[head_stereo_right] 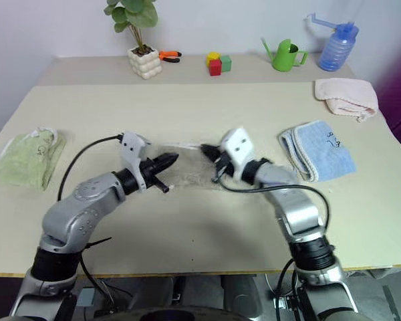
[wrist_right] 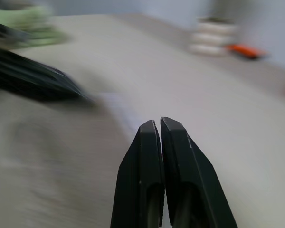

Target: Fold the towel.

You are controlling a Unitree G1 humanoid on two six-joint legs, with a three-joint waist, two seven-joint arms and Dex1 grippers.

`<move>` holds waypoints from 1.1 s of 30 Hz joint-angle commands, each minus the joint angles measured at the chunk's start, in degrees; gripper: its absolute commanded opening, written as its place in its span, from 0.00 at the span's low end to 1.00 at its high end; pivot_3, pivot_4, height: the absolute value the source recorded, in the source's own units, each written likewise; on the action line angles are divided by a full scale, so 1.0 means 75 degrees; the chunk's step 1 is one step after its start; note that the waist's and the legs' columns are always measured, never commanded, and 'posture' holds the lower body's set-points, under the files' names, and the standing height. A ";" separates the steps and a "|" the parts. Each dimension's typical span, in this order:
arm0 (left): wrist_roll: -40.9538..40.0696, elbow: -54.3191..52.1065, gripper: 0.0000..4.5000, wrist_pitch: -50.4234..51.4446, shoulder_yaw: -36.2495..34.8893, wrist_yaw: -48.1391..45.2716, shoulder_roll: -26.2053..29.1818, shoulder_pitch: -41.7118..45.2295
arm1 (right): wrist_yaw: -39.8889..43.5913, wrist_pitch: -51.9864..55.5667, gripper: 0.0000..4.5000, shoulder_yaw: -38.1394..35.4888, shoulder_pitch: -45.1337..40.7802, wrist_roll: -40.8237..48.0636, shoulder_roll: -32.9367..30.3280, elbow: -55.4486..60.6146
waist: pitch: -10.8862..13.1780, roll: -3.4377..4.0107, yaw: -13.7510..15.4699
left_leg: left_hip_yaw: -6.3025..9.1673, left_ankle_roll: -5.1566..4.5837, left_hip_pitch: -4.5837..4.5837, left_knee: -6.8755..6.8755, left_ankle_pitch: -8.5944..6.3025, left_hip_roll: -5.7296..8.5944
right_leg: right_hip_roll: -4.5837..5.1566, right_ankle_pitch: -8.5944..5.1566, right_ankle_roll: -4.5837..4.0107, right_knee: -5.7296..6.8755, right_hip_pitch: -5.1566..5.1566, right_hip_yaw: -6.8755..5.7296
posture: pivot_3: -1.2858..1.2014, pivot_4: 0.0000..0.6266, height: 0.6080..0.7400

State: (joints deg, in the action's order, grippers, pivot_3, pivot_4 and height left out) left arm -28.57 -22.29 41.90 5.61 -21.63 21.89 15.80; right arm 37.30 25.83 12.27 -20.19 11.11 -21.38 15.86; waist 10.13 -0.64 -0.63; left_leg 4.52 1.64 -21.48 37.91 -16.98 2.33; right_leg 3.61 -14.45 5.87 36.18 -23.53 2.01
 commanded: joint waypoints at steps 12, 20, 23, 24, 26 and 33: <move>0.1198 0.1255 0.00 -0.1445 0.0200 -0.0083 -0.0526 -0.0692 | -0.0467 -0.0633 0.03 0.0517 0.0307 -0.1039 0.0089 -0.1542 | -0.0012 0.0008 -0.0002 | 0.0004 -0.0002 0.0010 0.0003 -0.0001 0.0003 | 0.0006 0.0000 0.0001 -0.0001 0.0014 -0.0008 | 0.52 0.24 0.90; 0.0392 0.0338 0.00 -0.1672 -0.1227 0.0065 -0.0810 -0.1002 | -0.0027 0.0004 0.19 -0.0383 0.0483 0.0077 -0.0117 -0.0202 | -0.0009 0.0009 -0.0003 | 0.0013 -0.0002 -0.0002 0.0005 -0.0001 0.0002 | 0.0007 0.0001 0.0002 0.0000 0.0006 -0.0014 | 0.52 0.24 0.90; 0.0240 -0.0068 0.00 -0.1570 -0.1616 -0.0073 -0.0515 -0.1162 | -0.0162 0.0767 0.49 -0.0958 0.0479 0.0567 -0.0197 0.0212 | -0.0009 0.0009 -0.0003 | 0.0014 -0.0003 -0.0004 0.0004 -0.0001 0.0003 | 0.0009 0.0001 0.0002 -0.0001 0.0006 -0.0015 | 0.52 0.24 0.90; 0.0253 -0.0203 0.00 -0.1553 -0.1671 -0.0211 -0.0303 -0.1267 | -0.0290 0.1098 0.58 -0.1195 0.0457 0.0743 -0.0184 0.0290 | -0.0009 0.0009 -0.0006 | 0.0015 -0.0003 -0.0003 0.0004 -0.0002 0.0003 | 0.0009 0.0001 0.0002 -0.0001 0.0006 -0.0016 | 0.52 0.24 0.90; 0.0309 -0.0411 0.00 -0.1573 -0.1654 -0.0501 0.0084 -0.1492 | -0.0532 0.1715 0.81 -0.1545 0.0426 0.1025 -0.0125 0.0381 | -0.0009 0.0009 -0.0012 | 0.0016 -0.0003 -0.0002 0.0003 -0.0002 0.0002 | 0.0009 0.0000 0.0000 0.0000 0.0006 -0.0017 | 0.52 0.24 0.90; 0.0299 -0.0817 0.00 -0.1640 -0.1353 -0.1472 0.0958 -0.2175 | -0.1082 0.3404 0.99 -0.1909 0.0225 0.1756 0.0286 0.0049 | -0.0003 0.0019 -0.0013 | 0.0016 -0.0004 -0.0004 0.0001 -0.0002 -0.0001 | 0.0017 -0.0007 -0.0014 -0.0004 0.0005 -0.0016 | 0.52 0.24 0.90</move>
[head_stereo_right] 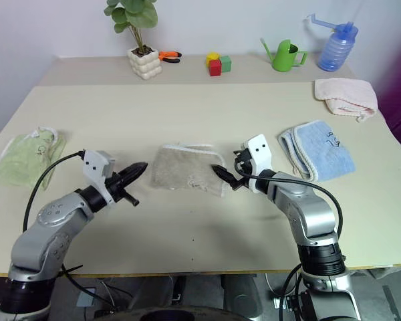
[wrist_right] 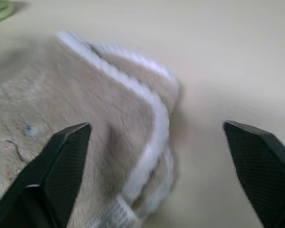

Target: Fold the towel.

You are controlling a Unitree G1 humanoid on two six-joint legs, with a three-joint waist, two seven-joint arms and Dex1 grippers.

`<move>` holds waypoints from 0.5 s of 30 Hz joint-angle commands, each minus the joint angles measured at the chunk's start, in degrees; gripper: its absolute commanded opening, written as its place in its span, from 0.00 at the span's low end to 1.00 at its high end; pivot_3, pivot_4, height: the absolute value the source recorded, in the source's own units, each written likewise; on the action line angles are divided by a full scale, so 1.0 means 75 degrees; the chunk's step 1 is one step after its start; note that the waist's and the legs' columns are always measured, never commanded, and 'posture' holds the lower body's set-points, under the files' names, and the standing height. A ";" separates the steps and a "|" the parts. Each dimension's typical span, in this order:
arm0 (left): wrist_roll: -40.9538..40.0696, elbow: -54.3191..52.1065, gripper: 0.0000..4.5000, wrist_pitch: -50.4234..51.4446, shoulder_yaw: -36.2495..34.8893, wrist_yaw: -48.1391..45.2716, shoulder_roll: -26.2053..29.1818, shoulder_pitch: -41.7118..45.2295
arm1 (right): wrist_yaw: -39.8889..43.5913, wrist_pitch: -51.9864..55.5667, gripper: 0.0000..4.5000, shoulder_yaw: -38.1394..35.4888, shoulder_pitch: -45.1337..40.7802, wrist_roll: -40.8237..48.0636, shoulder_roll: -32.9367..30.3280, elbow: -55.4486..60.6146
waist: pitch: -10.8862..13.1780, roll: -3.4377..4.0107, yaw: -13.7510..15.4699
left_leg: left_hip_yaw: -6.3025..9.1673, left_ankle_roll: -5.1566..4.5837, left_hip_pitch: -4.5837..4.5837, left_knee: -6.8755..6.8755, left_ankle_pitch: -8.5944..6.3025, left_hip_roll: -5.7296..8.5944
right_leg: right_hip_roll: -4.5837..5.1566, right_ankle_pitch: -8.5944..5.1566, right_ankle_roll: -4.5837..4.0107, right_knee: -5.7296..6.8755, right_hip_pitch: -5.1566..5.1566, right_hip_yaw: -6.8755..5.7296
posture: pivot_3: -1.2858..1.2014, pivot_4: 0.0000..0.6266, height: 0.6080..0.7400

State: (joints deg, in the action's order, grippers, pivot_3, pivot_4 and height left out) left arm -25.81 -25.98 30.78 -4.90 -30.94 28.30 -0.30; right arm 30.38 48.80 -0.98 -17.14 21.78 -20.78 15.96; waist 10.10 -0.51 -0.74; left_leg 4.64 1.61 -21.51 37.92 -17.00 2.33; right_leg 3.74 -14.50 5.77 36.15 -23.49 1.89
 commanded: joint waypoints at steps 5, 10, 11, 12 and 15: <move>-0.0066 -0.0391 0.00 -0.0176 0.0031 -0.0274 0.0078 -0.0069 | -0.0327 0.0475 0.99 0.0211 -0.0389 0.0285 0.0539 -0.0337 | 0.0002 0.0003 0.0001 | -0.0001 0.0000 0.0000 0.0000 0.0000 0.0000 | 0.0001 -0.0001 -0.0003 0.0000 0.0000 0.0000 | 0.52 0.24 0.90; 0.0100 -0.0404 0.00 -0.0220 0.0179 -0.0188 0.0016 -0.0149 | -0.0294 0.0428 0.94 0.0507 -0.0689 0.0375 0.1012 -0.0750 | 0.0002 0.0004 -0.0018 | -0.0001 -0.0001 0.0000 -0.0002 -0.0001 -0.0001 | -0.0002 0.0006 0.0009 0.0000 -0.0004 0.0000 | 0.52 0.24 0.90; 0.0151 -0.0424 0.00 -0.0235 0.0222 -0.0167 0.0013 -0.0178 | -0.0274 0.0401 0.87 0.0559 -0.0740 0.0386 0.1098 -0.0788 | 0.0002 0.0004 -0.0020 | -0.0001 -0.0001 0.0000 -0.0003 -0.0001 -0.0001 | -0.0003 0.0007 0.0010 0.0001 -0.0005 0.0000 | 0.52 0.24 0.90; 0.0176 -0.0448 0.00 -0.0239 0.0246 -0.0142 0.0009 -0.0203 | -0.0250 0.0393 0.79 0.0588 -0.0775 0.0419 0.1169 -0.0783 | 0.0002 0.0004 -0.0019 | -0.0001 -0.0001 0.0000 -0.0004 -0.0001 -0.0001 | -0.0004 0.0007 0.0011 0.0001 -0.0006 0.0000 | 0.52 0.24 0.90; 0.0178 -0.0517 0.00 -0.0217 0.0254 -0.0065 -0.0036 -0.0281 | -0.0233 0.0408 0.48 0.0579 -0.0782 0.0479 0.1251 -0.0699 | 0.0003 0.0005 -0.0016 | -0.0001 -0.0001 -0.0002 -0.0006 -0.0001 -0.0001 | -0.0004 0.0007 0.0011 0.0001 -0.0007 -0.0001 | 0.52 0.24 0.90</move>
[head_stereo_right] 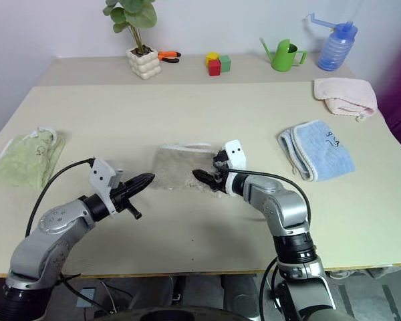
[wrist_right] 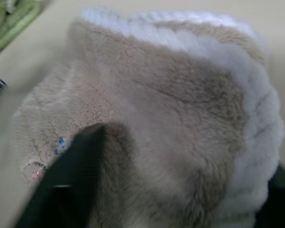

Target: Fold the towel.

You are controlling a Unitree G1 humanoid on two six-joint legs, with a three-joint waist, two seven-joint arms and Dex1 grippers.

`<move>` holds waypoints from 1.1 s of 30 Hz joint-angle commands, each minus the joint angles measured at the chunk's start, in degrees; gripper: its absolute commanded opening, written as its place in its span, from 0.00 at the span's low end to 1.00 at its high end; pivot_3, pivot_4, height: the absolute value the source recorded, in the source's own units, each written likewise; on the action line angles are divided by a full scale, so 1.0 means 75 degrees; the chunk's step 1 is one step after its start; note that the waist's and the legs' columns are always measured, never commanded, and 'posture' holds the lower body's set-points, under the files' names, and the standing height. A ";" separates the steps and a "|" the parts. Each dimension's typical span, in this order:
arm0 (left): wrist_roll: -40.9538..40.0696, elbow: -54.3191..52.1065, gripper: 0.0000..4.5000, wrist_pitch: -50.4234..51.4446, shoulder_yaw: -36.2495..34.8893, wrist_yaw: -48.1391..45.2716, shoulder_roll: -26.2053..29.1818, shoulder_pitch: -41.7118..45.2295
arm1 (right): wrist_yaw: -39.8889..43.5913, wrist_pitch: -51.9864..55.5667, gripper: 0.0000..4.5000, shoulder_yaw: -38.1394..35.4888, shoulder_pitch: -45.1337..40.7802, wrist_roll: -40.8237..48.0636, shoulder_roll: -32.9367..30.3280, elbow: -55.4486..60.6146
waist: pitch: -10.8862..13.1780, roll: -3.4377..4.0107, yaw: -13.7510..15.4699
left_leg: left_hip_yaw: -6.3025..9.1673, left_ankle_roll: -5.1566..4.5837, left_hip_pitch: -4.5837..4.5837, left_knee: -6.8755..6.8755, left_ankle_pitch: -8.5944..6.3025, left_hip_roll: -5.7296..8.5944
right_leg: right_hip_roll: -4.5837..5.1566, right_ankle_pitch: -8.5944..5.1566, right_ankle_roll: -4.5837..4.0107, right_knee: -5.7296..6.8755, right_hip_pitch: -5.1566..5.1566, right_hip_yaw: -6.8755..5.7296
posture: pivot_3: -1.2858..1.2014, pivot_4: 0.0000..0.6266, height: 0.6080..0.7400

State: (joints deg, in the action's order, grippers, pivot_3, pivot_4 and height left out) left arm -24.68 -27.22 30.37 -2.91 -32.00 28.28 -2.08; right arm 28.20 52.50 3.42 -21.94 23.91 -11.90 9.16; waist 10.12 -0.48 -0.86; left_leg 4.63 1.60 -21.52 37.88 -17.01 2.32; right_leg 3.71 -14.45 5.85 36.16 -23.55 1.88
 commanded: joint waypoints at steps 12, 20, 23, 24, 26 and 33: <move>0.0218 -0.0332 0.00 -0.0191 0.0267 0.0234 -0.0246 0.0027 | -0.0548 -0.0783 0.01 -0.1464 -0.0524 0.0717 0.0144 0.0826 | 0.0002 0.0003 0.0009 | 0.0000 0.0000 -0.0001 0.0000 0.0000 0.0001 | 0.0001 0.0000 0.0000 -0.0001 0.0000 0.0000 | 0.52 0.24 0.90; 0.0306 -0.0023 0.00 -0.0214 0.0593 0.0202 -0.0475 0.0429 | -0.2764 -0.0544 0.01 -0.4408 -0.1348 0.1363 -0.0394 0.0752 | 0.0006 0.0010 0.0037 | 0.0003 -0.0003 -0.0006 -0.0010 -0.0002 0.0005 | 0.0001 0.0000 0.0001 -0.0004 -0.0002 -0.0008 | 0.52 0.24 0.90; 0.0343 0.0162 0.00 -0.0250 0.0802 0.0127 -0.0557 0.0674 | -0.3804 -0.0056 0.01 -0.5520 -0.1334 0.1960 -0.0341 0.0966 | 0.0007 0.0014 0.0029 | 0.0001 -0.0003 -0.0010 -0.0014 -0.0002 0.0004 | 0.0005 0.0000 0.0001 -0.0004 -0.0006 -0.0007 | 0.52 0.24 0.90; 0.0336 0.0214 0.00 -0.0257 0.0851 0.0101 -0.0582 0.0754 | -0.4041 0.0073 0.01 -0.5779 -0.1206 0.2170 -0.0311 0.1164 | 0.0008 0.0016 0.0029 | 0.0002 -0.0003 -0.0009 -0.0015 -0.0002 0.0004 | 0.0007 0.0000 0.0001 -0.0003 -0.0006 -0.0007 | 0.52 0.24 0.90; 0.0318 0.0310 0.00 -0.0263 0.0912 0.0059 -0.0621 0.0880 | -0.4557 0.0222 0.01 -0.6316 -0.0975 0.2593 -0.0176 0.1483 | 0.0009 0.0025 0.0016 | 0.0001 -0.0003 -0.0009 -0.0017 -0.0001 0.0002 | 0.0008 0.0000 0.0000 -0.0003 -0.0006 -0.0007 | 0.52 0.24 0.90; 0.0409 0.0619 0.00 -0.0359 0.1231 -0.0243 -0.0652 0.1109 | -0.6222 0.0626 0.01 -0.7368 0.0061 0.3598 0.0337 0.1727 | 0.0004 0.0043 -0.0005 | -0.0008 -0.0006 -0.0001 -0.0024 0.0000 -0.0003 | -0.0005 0.0000 0.0000 0.0000 -0.0004 -0.0003 | 0.52 0.24 0.90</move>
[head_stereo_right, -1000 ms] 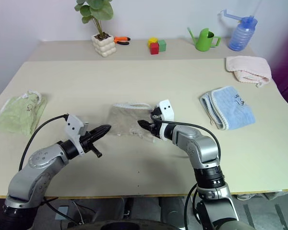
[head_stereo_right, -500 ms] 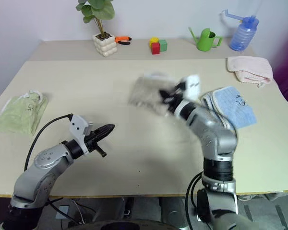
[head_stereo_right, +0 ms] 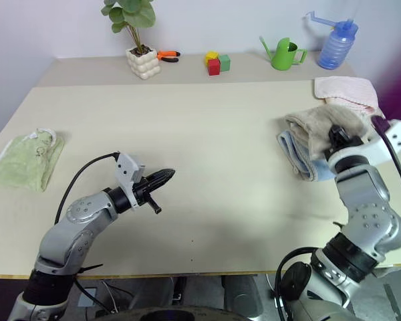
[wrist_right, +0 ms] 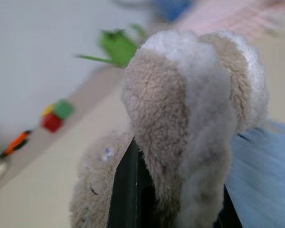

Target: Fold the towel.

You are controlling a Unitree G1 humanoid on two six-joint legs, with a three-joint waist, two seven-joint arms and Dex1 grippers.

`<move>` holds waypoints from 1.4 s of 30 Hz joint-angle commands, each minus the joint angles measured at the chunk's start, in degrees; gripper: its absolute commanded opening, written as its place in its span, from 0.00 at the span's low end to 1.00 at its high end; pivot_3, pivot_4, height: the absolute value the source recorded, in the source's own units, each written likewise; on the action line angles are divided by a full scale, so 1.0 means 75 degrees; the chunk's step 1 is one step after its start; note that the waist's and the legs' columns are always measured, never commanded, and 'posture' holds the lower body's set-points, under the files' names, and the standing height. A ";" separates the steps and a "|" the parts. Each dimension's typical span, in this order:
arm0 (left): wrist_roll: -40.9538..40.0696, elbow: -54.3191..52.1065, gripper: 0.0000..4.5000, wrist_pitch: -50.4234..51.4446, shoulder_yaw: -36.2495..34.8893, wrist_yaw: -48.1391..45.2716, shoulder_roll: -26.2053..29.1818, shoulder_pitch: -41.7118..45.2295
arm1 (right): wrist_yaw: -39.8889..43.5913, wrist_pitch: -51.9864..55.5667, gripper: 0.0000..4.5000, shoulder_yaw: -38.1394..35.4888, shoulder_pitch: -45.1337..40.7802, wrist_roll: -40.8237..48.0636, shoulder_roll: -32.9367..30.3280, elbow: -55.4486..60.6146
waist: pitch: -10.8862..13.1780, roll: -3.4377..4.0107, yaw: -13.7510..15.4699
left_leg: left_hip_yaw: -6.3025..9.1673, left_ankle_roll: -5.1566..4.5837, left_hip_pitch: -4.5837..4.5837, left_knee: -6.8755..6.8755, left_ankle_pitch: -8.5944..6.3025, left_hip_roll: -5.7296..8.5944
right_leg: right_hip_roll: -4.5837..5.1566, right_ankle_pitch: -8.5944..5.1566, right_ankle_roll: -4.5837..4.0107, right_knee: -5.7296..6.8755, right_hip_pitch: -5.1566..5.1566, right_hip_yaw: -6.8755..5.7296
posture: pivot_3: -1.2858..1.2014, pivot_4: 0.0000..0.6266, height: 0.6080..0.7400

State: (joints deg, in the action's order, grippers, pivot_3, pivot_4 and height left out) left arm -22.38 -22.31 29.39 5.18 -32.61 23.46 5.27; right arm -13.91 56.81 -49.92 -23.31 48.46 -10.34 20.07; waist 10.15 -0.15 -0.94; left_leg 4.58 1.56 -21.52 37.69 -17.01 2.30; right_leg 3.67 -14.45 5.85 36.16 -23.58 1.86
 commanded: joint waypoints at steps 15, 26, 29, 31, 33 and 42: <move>0.0368 0.0492 0.00 -0.0577 0.0284 -0.0161 -0.0239 0.0295 | -0.0426 -0.1385 1.00 0.0344 0.1134 -0.0667 -0.1665 0.0162 | 0.0009 0.0027 0.0027 | -0.0005 -0.0002 0.0001 0.0002 0.0000 0.0002 | -0.0007 -0.0001 0.0003 -0.0003 0.0004 0.0000 | 0.52 0.24 0.90; 0.1339 0.1825 0.00 -0.2029 -0.0753 0.0806 -0.0102 0.0647 | 0.4509 -0.3489 1.00 0.4375 0.1863 -0.2320 -0.4021 0.0829 | 0.0016 0.0024 -0.0018 | -0.0009 -0.0002 0.0013 0.0002 0.0000 -0.0017 | -0.0029 -0.0002 0.0002 -0.0003 0.0009 0.0002 | 0.52 0.24 0.90; 0.1374 0.1731 0.00 -0.2201 -0.0950 0.0688 0.0121 0.0321 | 0.5412 -0.3603 1.00 0.4993 0.1910 -0.2294 -0.4048 0.0769 | 0.0018 0.0021 0.0035 | -0.0003 -0.0002 0.0009 0.0002 0.0000 -0.0007 | -0.0014 -0.0002 0.0004 -0.0007 0.0010 0.0000 | 0.52 0.24 0.90; 0.1364 0.1588 0.00 -0.2279 -0.1048 0.0568 0.0280 0.0010 | 0.5950 -0.3725 1.00 0.5315 0.2013 -0.2381 -0.4066 0.0661 | 0.0022 0.0013 0.0080 | -0.0001 -0.0003 0.0002 0.0004 -0.0001 0.0003 | -0.0001 -0.0001 0.0005 -0.0013 0.0011 -0.0002 | 0.52 0.24 0.90; 0.1298 0.1407 0.00 -0.2257 -0.1106 0.0507 0.0337 -0.0203 | 0.6328 -0.3854 1.00 0.5463 0.2103 -0.2488 -0.4077 0.0483 | 0.0025 0.0008 0.0103 | 0.0001 -0.0008 -0.0002 0.0008 -0.0004 0.0009 | 0.0007 -0.0001 0.0006 -0.0021 0.0014 -0.0003 | 0.52 0.24 0.90; 0.1024 0.0737 0.00 -0.1919 -0.1509 0.0407 0.0503 -0.0662 | 0.6974 -0.4455 1.00 0.5884 0.1886 -0.3146 -0.3810 -0.0441 | 0.0026 0.0006 0.0187 | 0.0001 -0.0009 -0.0001 0.0024 -0.0007 -0.0002 | 0.0012 -0.0003 0.0000 -0.0020 0.0016 -0.0003 | 0.52 0.24 0.90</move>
State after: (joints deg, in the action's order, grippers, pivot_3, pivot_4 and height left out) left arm -14.02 -14.82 14.83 -4.50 -29.64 26.82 0.19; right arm 38.17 24.96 -5.63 -7.86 25.43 -39.46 16.55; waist 10.35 -0.11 0.47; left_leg 4.59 1.49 -21.53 37.87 -17.06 2.29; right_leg 3.75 -14.47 5.85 36.01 -23.46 1.84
